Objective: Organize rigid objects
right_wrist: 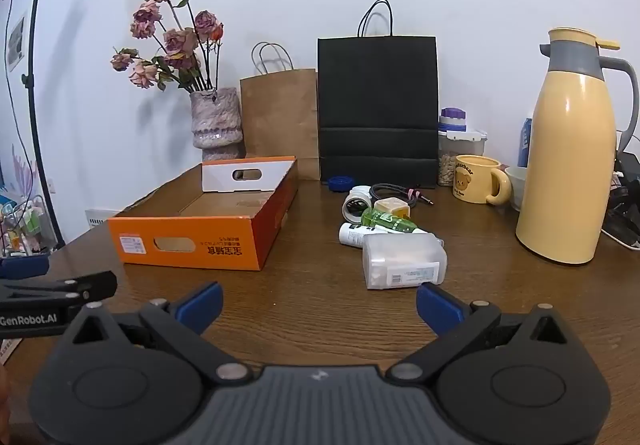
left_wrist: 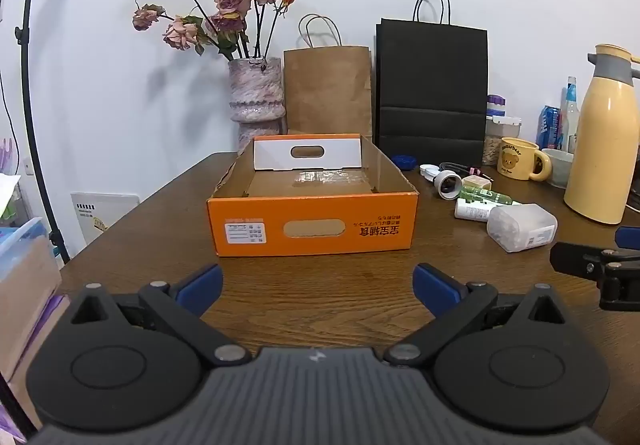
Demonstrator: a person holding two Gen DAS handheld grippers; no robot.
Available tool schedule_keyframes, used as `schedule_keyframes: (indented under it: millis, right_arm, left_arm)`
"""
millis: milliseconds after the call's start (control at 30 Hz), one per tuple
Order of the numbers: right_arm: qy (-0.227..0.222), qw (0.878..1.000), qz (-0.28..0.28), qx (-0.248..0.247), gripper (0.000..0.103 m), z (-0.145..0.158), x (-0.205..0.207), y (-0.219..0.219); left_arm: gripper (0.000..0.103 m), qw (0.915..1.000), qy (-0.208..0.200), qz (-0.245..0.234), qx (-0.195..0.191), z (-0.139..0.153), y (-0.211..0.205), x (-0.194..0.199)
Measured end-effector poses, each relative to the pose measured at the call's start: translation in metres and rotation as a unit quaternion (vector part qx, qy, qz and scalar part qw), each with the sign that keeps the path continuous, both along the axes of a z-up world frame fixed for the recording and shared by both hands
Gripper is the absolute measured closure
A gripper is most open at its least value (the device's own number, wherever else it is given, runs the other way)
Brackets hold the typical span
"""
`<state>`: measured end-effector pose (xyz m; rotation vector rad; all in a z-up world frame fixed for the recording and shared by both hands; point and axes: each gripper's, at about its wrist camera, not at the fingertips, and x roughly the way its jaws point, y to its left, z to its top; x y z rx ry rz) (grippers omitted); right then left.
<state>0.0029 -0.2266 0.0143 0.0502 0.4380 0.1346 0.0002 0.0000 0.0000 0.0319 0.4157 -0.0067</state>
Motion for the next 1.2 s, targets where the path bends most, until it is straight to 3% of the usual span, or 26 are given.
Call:
schedule_keyframes:
  millis: [1200]
  right_arm:
    - [0.001, 1.000, 0.005, -0.001, 0.000, 0.0001, 0.0005, 0.0025]
  left_arm:
    - [0.000, 1.0000, -0.005, -0.001, -0.003, 0.0011, 0.0021, -0.0016]
